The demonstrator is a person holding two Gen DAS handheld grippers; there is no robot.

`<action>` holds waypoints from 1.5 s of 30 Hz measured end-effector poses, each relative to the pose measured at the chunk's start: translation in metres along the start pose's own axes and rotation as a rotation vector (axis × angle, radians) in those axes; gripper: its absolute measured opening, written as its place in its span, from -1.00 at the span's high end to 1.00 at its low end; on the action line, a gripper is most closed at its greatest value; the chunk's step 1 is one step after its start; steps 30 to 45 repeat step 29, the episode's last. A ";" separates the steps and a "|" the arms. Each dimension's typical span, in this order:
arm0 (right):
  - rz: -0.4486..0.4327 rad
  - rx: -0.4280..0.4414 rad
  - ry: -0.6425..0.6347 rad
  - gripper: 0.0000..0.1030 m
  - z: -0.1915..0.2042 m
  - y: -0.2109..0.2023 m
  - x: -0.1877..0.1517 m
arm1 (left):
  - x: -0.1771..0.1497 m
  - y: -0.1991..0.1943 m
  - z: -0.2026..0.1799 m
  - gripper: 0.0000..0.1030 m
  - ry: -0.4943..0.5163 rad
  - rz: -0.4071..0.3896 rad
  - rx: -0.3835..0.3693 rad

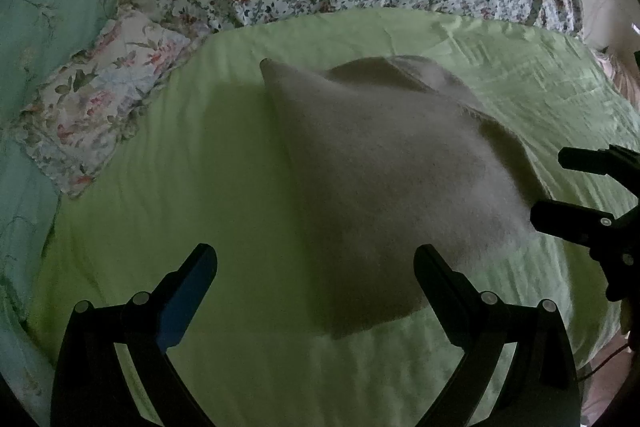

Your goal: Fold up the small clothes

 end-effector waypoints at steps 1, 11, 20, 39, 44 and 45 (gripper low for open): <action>-0.001 0.000 0.003 -0.99 -0.001 0.000 0.000 | 0.001 0.001 0.000 -0.92 0.001 0.000 0.001; -0.010 0.000 0.030 -0.99 -0.009 0.000 0.002 | 0.005 0.005 -0.001 -0.93 0.005 0.006 0.008; -0.015 0.006 0.039 -0.99 -0.012 0.002 0.005 | 0.009 0.008 -0.001 -0.93 0.000 0.008 0.021; -0.017 0.005 0.041 -0.99 -0.013 0.003 0.006 | 0.010 0.009 0.000 -0.93 0.006 0.010 0.020; -0.017 0.005 0.041 -0.99 -0.013 0.003 0.006 | 0.010 0.009 0.000 -0.93 0.006 0.010 0.020; -0.017 0.005 0.041 -0.99 -0.013 0.003 0.006 | 0.010 0.009 0.000 -0.93 0.006 0.010 0.020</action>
Point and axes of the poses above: each gripper's, at about its wrist camera, not at the fingertips, and y roughly the way its jaws point, z to its left, x to its top, the point moved 8 cm from there along y, roughly the way its jaws point, and after that the axes turned 1 degree about x, right-handed, at the moved point
